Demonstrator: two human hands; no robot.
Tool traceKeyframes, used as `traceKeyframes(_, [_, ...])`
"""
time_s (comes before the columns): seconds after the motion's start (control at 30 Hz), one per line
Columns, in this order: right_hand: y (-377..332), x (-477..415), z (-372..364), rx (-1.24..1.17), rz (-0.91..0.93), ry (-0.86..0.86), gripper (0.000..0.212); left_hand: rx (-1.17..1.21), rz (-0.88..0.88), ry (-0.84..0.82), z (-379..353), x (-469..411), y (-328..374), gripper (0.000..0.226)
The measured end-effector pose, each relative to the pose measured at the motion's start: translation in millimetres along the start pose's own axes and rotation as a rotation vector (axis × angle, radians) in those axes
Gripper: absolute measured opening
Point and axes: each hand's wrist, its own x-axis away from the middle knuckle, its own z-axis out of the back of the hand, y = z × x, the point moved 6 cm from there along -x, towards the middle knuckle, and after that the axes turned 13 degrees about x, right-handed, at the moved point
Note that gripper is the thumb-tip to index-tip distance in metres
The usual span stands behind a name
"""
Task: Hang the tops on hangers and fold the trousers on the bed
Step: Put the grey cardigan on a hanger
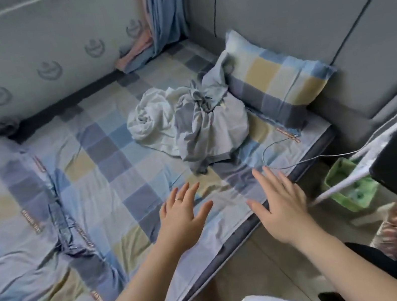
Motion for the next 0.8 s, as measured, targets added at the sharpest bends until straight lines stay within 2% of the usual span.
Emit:
traceKeyframes(0.23, [-4.8,-116.3,-11.7,0.005,0.009,-0.116,0.066,0.040,0.091,-0.011,11.4,-90.6,-21.1,0.067])
traceKeyframes(0.4, [17.5,-224.1,-49.6,0.066,0.056,-0.203,0.066,0.015,0.148,-0.014,-21.4,-185.1,-48.2,0.068])
traceKeyframes(0.6, [52.2,-365.4,-128.6,0.165,0.109,-0.325,0.066,0.042,0.285,-0.044,-93.4,-314.2,-107.3,0.069])
traceKeyframes(0.8, [78.1,-493.7,-250.2,0.330,0.227,-0.371,0.074,0.132,0.394,0.081,-158.9,-434.3,-194.8,0.085])
